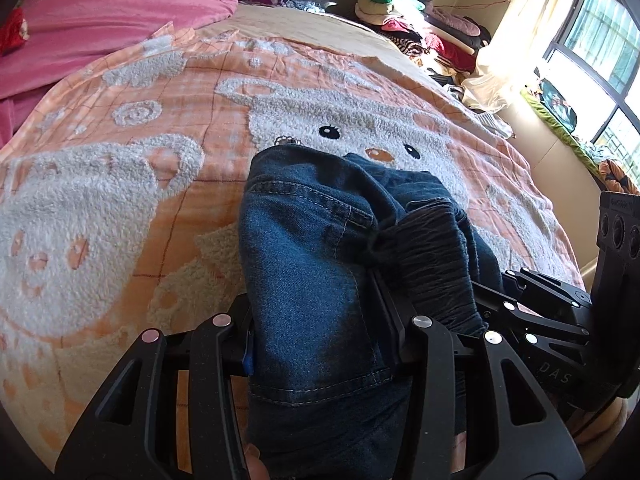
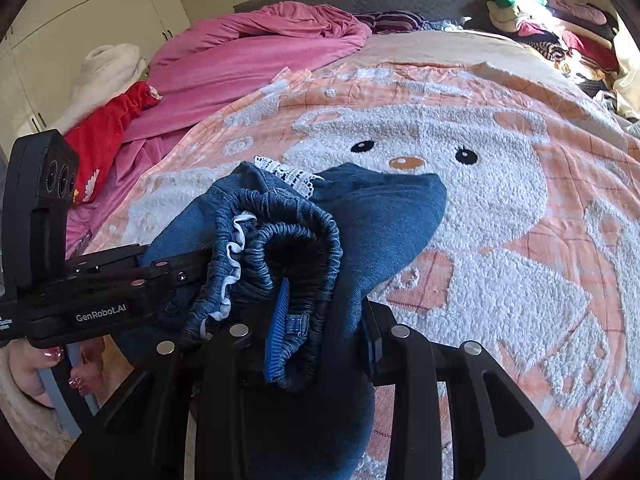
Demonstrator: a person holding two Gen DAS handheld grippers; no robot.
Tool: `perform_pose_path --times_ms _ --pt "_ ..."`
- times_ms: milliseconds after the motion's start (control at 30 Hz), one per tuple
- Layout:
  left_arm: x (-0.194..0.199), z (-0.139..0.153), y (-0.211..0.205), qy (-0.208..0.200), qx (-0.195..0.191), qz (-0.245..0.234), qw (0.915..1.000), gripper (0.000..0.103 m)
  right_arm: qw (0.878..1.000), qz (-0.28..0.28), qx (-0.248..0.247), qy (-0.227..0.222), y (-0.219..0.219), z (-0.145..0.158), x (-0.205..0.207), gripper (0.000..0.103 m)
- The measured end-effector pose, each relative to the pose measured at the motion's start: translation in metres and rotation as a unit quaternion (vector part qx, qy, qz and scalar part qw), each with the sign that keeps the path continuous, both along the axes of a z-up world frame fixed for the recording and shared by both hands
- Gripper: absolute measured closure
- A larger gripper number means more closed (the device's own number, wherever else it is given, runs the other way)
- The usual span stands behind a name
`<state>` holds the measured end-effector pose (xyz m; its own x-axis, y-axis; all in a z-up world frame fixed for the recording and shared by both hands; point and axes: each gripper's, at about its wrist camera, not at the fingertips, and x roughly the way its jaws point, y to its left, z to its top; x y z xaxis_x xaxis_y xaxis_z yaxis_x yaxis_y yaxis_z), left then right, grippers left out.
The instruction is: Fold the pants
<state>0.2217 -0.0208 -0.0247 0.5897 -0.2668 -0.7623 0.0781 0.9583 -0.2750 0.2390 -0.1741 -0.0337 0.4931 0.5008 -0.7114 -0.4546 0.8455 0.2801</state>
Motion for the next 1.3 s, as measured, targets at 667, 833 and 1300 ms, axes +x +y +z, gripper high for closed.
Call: perform_pose_path --times_ms 667,833,1300 --pt "-0.014 -0.007 0.009 0.002 0.006 0.013 0.9999 0.041 0.997 -0.069 -0.019 0.021 -0.019 -0.012 -0.007 0.028" --pt "-0.021 -0.004 0.011 -0.001 0.009 0.015 0.9998 0.039 0.997 -0.074 -0.028 0.016 -0.021 -0.01 -0.013 0.027" --pt "-0.062 0.025 0.019 -0.03 0.016 0.023 0.9991 0.028 0.996 -0.08 -0.034 -0.02 -0.025 0.013 -0.056 0.018"
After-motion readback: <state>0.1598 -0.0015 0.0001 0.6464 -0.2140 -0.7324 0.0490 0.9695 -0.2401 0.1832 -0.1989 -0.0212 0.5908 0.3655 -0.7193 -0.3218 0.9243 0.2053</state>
